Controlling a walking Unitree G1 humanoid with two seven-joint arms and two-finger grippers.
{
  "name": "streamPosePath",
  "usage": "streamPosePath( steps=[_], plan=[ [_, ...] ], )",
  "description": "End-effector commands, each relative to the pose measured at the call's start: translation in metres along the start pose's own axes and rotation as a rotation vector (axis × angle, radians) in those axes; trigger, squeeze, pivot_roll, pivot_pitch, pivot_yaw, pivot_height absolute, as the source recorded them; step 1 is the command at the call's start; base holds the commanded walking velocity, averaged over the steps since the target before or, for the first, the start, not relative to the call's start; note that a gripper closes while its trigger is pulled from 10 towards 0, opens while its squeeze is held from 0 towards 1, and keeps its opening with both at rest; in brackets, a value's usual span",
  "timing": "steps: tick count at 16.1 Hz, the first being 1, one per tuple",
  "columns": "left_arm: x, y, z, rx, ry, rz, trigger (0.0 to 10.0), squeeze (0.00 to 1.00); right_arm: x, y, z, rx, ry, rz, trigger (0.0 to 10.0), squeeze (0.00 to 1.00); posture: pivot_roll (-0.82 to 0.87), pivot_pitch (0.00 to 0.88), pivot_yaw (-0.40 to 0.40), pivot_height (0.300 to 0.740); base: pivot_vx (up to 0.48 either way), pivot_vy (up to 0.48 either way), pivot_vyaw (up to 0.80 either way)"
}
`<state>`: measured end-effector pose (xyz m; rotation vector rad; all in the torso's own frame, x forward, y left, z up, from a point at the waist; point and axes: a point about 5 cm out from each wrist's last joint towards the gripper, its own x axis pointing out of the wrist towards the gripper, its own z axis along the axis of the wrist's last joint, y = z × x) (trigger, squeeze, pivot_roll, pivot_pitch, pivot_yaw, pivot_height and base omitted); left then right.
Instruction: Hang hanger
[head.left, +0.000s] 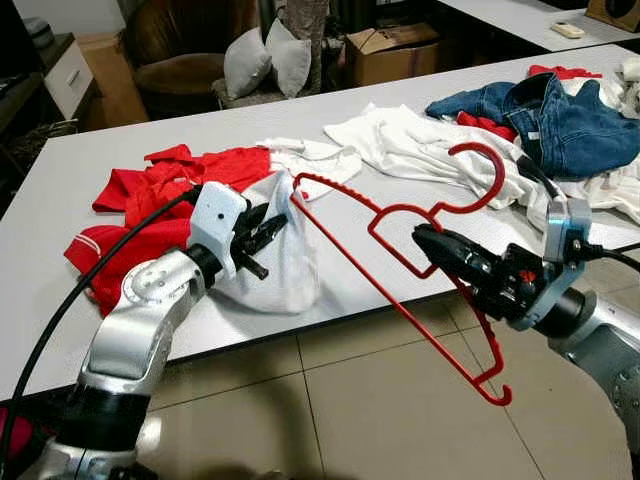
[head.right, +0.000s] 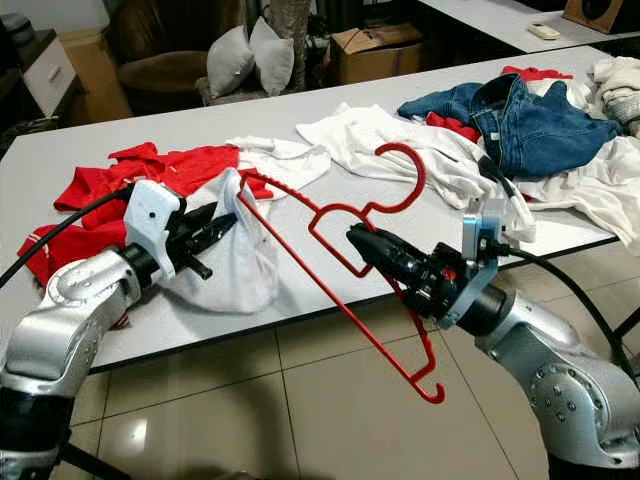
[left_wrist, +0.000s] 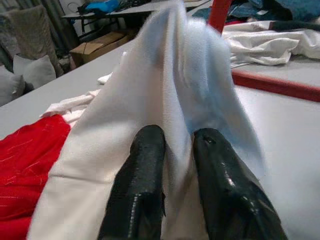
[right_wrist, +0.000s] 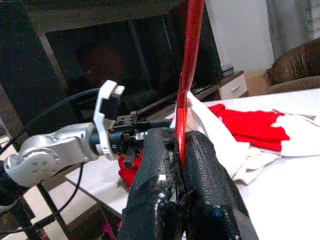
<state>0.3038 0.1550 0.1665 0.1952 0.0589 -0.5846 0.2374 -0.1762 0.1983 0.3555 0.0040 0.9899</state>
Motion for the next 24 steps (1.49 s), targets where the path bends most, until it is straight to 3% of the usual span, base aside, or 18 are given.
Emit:
streamPosePath(
  steps=[1,12,16,21,24],
  plan=[
    [0.001,0.004,0.002,0.02,0.0,0.017,0.0,0.0,0.005,0.005,0.007,-0.033,-0.017,0.047,10.0,0.0,-0.18,0.0,0.109,0.74,0.0,0.0,0.0],
    [-0.002,0.003,0.011,-0.002,-0.059,-0.009,0.0,0.0,0.005,0.006,0.005,-0.025,-0.013,0.047,10.0,0.0,-0.18,0.0,0.107,0.74,0.0,0.0,0.0],
    [-0.002,0.0,0.028,-0.015,-0.141,-0.049,0.0,0.0,0.006,0.006,-0.002,-0.016,0.031,0.033,10.0,0.0,-0.17,0.0,0.103,0.74,0.0,0.0,0.0],
    [-0.011,-0.017,0.066,-0.046,-0.299,-0.192,0.0,0.0,0.009,0.009,-0.019,0.019,0.09,0.004,10.0,0.0,-0.17,0.0,0.101,0.74,0.0,0.0,0.0],
    [-0.012,-0.016,0.072,-0.058,-0.324,-0.202,0.0,0.0,0.01,0.008,-0.026,0.019,0.13,-0.011,10.0,0.0,-0.17,0.0,0.104,0.74,0.0,0.0,0.0]
  ],
)
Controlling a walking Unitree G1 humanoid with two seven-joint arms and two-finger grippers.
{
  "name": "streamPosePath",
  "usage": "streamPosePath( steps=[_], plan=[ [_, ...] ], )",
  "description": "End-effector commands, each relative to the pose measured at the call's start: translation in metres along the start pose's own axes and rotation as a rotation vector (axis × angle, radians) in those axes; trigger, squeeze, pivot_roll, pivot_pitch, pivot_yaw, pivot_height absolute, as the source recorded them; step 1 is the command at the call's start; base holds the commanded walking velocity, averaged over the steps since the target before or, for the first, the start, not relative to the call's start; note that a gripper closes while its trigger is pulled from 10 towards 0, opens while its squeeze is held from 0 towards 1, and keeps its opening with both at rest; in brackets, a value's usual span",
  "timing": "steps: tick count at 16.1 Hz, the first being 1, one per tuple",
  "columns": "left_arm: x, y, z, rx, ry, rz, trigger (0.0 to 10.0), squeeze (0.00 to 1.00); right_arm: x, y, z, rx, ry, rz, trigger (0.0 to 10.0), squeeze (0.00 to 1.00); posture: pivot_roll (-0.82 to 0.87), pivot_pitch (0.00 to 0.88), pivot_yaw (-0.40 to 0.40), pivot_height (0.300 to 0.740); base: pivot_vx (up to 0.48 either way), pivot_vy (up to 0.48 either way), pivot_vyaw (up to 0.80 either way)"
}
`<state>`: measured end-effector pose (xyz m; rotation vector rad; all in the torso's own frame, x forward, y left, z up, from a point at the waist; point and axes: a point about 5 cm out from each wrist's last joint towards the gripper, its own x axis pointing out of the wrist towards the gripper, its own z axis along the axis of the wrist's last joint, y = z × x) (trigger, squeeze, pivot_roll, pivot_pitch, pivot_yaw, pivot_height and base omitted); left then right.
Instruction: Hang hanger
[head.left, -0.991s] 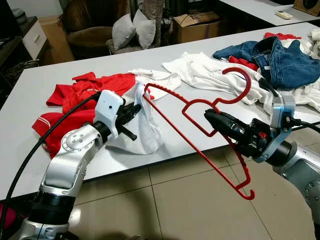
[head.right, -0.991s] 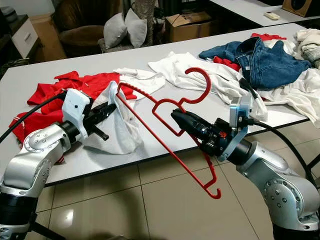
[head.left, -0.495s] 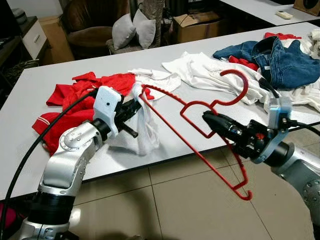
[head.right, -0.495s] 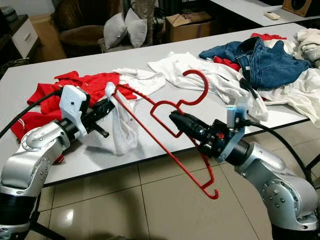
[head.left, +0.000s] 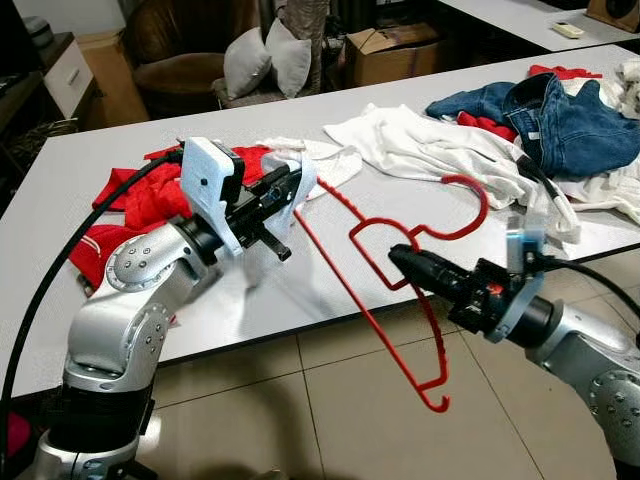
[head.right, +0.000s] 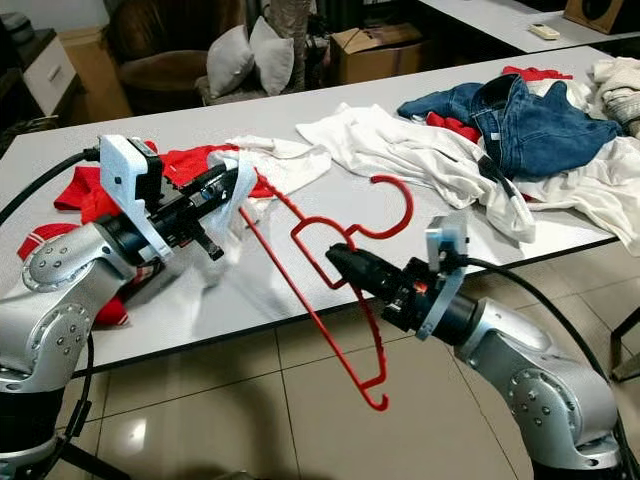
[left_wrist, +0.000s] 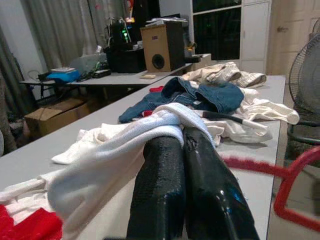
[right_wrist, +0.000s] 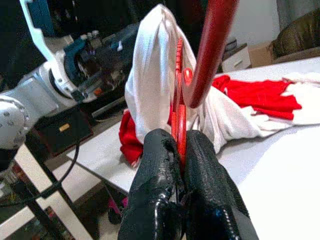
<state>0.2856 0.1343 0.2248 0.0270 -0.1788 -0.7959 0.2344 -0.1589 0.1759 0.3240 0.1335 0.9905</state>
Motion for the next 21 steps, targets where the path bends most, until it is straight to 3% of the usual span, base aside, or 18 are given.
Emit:
streamPosePath(
  steps=[1,5,7,10,12,14,16,17,18,21],
  plan=[
    [0.001,-0.001,0.016,0.01,-0.054,-0.024,0.0,0.0,0.0,0.002,-0.005,-0.012,0.045,-0.014,10.0,0.0,-0.17,0.0,0.104,0.74,0.0,0.0,0.0],
    [-0.001,-0.002,0.029,-0.004,-0.096,-0.05,0.0,0.0,-0.004,-0.014,-0.028,-0.048,0.203,-0.149,10.0,0.0,-0.16,0.0,0.107,0.74,0.0,0.0,0.0],
    [-0.007,0.002,0.033,-0.008,-0.107,-0.051,0.0,0.0,-0.006,-0.027,-0.025,-0.055,0.187,-0.25,10.0,0.0,-0.16,0.0,0.107,0.74,0.0,0.0,0.0],
    [-0.016,0.01,0.043,-0.018,-0.153,-0.039,0.0,0.0,-0.011,-0.036,-0.017,-0.072,0.161,-0.293,10.0,0.0,-0.16,0.0,0.108,0.74,0.0,0.0,0.0],
    [-0.021,0.025,0.049,0.005,-0.173,0.042,0.0,0.0,-0.011,-0.044,-0.004,-0.102,0.092,-0.338,10.0,0.0,-0.16,0.0,0.109,0.74,0.0,0.0,0.0],
    [-0.027,0.062,0.056,0.126,-0.15,0.271,0.0,0.0,-0.012,-0.056,0.042,-0.195,-0.17,-0.43,10.0,0.0,-0.16,0.0,0.116,0.74,0.0,0.0,0.0],
    [-0.032,0.074,0.069,0.152,-0.203,0.323,0.0,0.0,-0.018,-0.056,0.071,-0.217,-0.306,-0.443,10.0,0.0,-0.16,0.0,0.12,0.74,0.0,0.0,0.0],
    [-0.035,0.078,0.071,0.163,-0.204,0.339,0.0,0.0,-0.022,-0.056,0.073,-0.205,-0.312,-0.431,10.0,0.0,-0.17,0.0,0.122,0.74,0.0,0.0,0.0],
    [-0.035,0.079,0.069,0.169,-0.195,0.338,0.0,0.0,-0.022,-0.056,0.07,-0.201,-0.294,-0.427,10.0,0.0,-0.17,0.0,0.122,0.74,0.0,0.0,0.0],
    [-0.031,0.068,0.05,0.171,-0.126,0.288,0.0,0.0,-0.015,-0.047,0.019,-0.133,-0.037,-0.35,10.0,0.0,-0.17,0.0,0.123,0.74,0.0,0.0,0.0]
  ],
)
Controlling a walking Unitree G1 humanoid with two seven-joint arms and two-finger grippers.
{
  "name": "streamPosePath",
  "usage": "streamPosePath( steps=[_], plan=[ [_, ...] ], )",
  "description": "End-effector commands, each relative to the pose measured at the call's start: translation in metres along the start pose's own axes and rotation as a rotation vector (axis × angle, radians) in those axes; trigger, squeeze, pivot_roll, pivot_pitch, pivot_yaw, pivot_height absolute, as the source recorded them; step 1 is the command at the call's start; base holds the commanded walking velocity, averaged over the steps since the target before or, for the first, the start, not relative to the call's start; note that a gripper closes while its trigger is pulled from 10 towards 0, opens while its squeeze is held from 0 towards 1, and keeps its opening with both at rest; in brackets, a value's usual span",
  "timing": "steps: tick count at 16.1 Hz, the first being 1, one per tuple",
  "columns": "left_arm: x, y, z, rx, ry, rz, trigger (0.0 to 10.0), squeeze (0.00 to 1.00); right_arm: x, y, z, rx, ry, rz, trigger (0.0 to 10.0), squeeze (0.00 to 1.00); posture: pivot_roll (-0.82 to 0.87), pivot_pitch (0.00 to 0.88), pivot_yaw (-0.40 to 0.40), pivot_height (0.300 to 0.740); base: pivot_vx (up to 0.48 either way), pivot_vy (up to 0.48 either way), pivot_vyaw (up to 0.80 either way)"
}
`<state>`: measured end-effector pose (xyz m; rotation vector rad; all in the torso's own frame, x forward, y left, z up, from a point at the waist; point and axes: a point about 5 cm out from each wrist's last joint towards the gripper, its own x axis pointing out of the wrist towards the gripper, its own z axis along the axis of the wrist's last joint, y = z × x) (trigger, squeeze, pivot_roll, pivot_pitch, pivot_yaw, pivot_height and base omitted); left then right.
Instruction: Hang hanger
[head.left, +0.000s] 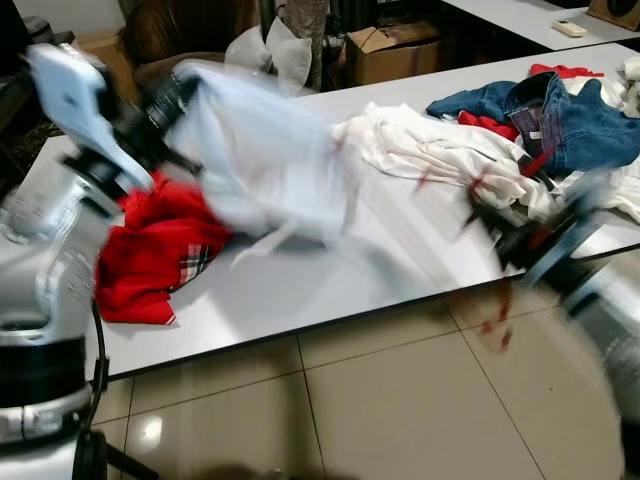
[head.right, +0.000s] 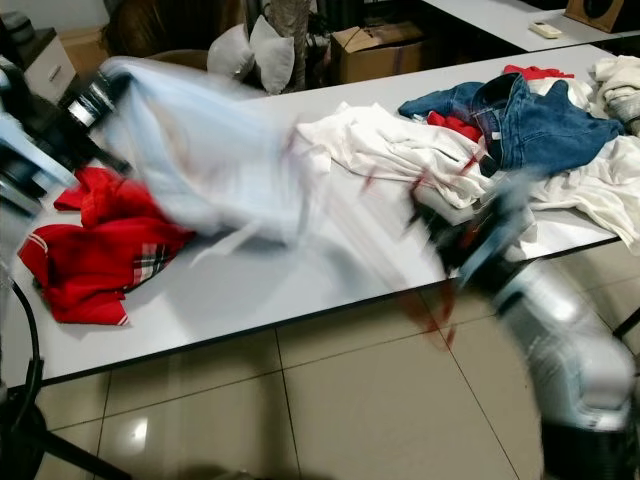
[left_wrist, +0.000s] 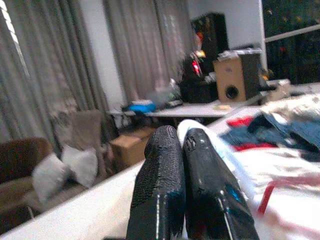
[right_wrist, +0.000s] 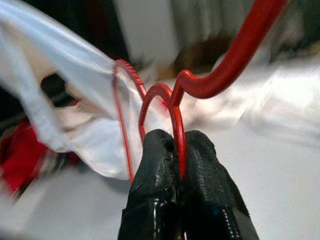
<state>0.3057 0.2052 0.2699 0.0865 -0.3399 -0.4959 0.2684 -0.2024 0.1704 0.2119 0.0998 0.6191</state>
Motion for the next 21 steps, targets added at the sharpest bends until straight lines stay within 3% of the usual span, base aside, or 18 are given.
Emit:
streamPosePath(
  steps=[1,5,8,10,12,14,16,18,20,21],
  plan=[
    [0.001,-0.004,0.003,0.017,-0.016,-0.02,0.0,0.0,0.001,0.008,-0.006,-0.008,0.061,0.034,10.0,0.0,-0.16,0.0,0.119,0.74,0.0,0.0,0.0],
    [0.008,-0.021,0.009,-0.059,-0.071,-0.106,0.0,0.0,0.006,0.007,-0.026,0.014,0.146,0.021,10.0,0.0,-0.16,0.0,0.118,0.74,0.0,0.0,0.0],
    [0.008,-0.027,0.011,-0.065,-0.081,-0.137,0.0,0.0,0.013,0.01,-0.036,0.056,0.185,0.044,10.0,0.0,-0.16,0.0,0.115,0.74,0.0,0.0,0.0],
    [0.007,-0.028,0.018,-0.081,-0.113,-0.154,0.0,0.0,0.014,0.003,-0.045,0.074,0.229,-0.022,10.0,0.0,-0.16,0.0,0.113,0.74,0.0,0.0,0.0],
    [0.003,-0.029,0.023,-0.095,-0.127,-0.175,0.0,0.0,0.017,-0.012,-0.047,0.147,0.203,-0.152,10.0,0.0,-0.15,0.0,0.111,0.74,0.0,0.0,0.0],
    [-0.005,-0.031,0.012,-0.099,-0.048,-0.203,0.0,0.0,0.023,-0.017,-0.036,0.306,0.081,-0.171,10.0,0.0,-0.15,0.0,0.11,0.74,0.0,0.0,0.0],
    [-0.016,-0.047,-0.012,-0.104,0.088,-0.292,0.0,0.0,0.036,-0.013,-0.035,0.538,-0.008,-0.143,10.0,0.0,-0.15,0.0,0.111,0.74,0.0,0.0,0.0],
    [-0.023,-0.059,-0.032,-0.078,0.183,-0.336,0.0,0.0,0.051,-0.008,-0.035,0.687,-0.057,-0.119,10.0,0.0,-0.14,0.0,0.108,0.74,0.0,0.0,0.0],
    [-0.03,-0.074,-0.043,-0.039,0.235,-0.406,0.0,0.0,0.069,-0.008,-0.02,0.915,-0.197,-0.08,10.0,0.0,-0.14,0.0,0.104,0.74,0.0,0.0,0.0],
    [-0.032,-0.084,-0.041,-0.096,0.218,-0.446,0.0,0.0,0.077,-0.007,-0.013,1.0,-0.251,-0.059,10.0,0.0,-0.13,0.0,0.105,0.74,0.0,0.0,0.0]
  ],
)
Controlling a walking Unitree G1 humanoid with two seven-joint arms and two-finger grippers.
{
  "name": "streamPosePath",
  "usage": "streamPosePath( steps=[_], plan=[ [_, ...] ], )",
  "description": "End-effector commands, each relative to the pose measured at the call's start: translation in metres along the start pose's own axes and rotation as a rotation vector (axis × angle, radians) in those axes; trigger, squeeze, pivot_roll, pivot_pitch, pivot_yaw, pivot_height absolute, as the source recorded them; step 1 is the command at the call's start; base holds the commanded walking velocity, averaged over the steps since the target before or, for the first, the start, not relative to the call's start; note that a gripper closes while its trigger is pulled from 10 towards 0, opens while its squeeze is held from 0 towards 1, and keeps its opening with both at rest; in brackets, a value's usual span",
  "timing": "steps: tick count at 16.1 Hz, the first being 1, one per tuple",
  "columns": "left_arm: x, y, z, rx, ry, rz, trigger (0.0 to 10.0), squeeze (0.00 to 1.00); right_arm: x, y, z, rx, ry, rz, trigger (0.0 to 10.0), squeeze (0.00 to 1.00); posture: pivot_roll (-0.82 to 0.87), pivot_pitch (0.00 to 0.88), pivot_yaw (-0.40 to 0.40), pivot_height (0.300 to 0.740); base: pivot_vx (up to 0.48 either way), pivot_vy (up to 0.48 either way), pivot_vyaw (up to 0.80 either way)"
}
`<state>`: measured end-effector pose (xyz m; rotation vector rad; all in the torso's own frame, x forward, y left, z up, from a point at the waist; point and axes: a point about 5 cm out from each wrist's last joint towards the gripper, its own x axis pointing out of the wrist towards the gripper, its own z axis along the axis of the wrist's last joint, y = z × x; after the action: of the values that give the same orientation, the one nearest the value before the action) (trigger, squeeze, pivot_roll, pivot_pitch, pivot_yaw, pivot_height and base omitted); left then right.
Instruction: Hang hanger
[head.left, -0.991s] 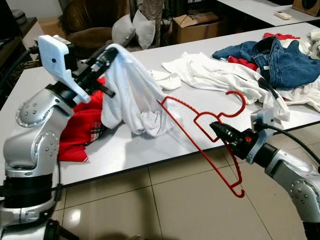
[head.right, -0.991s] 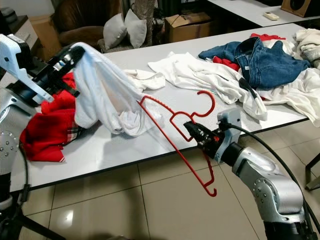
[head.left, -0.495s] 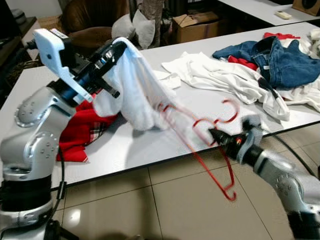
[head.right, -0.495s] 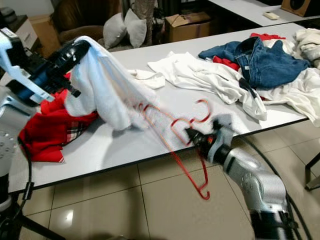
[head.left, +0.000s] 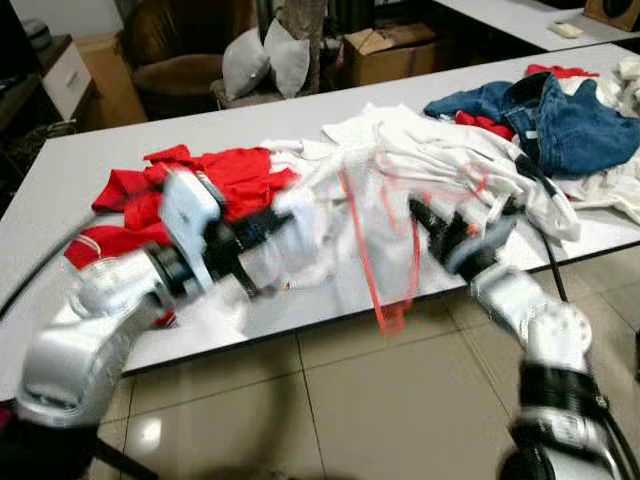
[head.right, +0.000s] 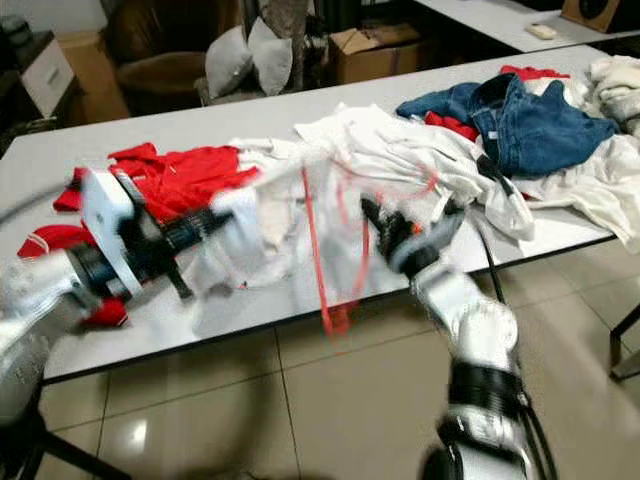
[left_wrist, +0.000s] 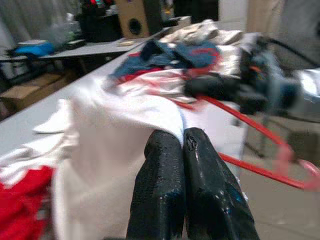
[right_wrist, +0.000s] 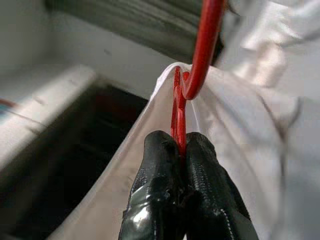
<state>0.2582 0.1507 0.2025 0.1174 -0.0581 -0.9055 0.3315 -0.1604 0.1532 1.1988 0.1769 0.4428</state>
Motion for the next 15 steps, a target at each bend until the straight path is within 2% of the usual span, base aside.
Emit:
streamPosePath(
  steps=[1,3,7,10,13,14,15],
  plan=[
    [0.002,-0.007,0.007,-0.004,-0.029,-0.045,0.0,0.0,0.004,0.002,0.002,0.069,-0.03,0.014,10.0,0.0,-0.13,0.0,0.105,0.74,0.0,0.0,0.0],
    [0.003,-0.023,0.0,-0.04,0.007,-0.142,0.0,0.0,0.02,0.011,0.003,0.176,-0.099,0.045,10.0,0.0,-0.12,0.0,0.104,0.74,0.0,0.0,0.0],
    [-0.001,-0.029,-0.006,-0.025,0.028,-0.164,0.0,0.0,0.038,0.015,0.011,0.381,-0.223,0.041,10.0,0.0,-0.11,0.0,0.094,0.74,0.0,0.0,0.0],
    [0.004,-0.036,-0.004,-0.035,0.001,-0.189,0.0,0.0,0.049,0.019,0.005,0.391,-0.214,0.025,10.0,0.0,-0.11,0.0,0.092,0.74,0.0,0.0,0.0],
    [0.02,-0.044,-0.002,-0.014,-0.032,-0.218,0.0,0.0,0.059,0.025,-0.004,0.389,-0.178,0.02,10.0,0.0,-0.11,0.0,0.09,0.74,0.0,0.0,0.0],
    [0.034,-0.049,0.004,-0.008,-0.087,-0.231,0.0,0.0,0.062,0.027,-0.01,0.354,-0.161,0.012,10.0,0.0,-0.11,0.0,0.095,0.74,0.0,0.0,0.0],
    [0.039,-0.054,0.006,-0.019,-0.096,-0.257,0.0,0.0,0.063,0.028,-0.01,0.359,-0.165,0.011,10.0,0.0,-0.12,0.0,0.097,0.74,0.0,0.0,0.0]
  ],
)
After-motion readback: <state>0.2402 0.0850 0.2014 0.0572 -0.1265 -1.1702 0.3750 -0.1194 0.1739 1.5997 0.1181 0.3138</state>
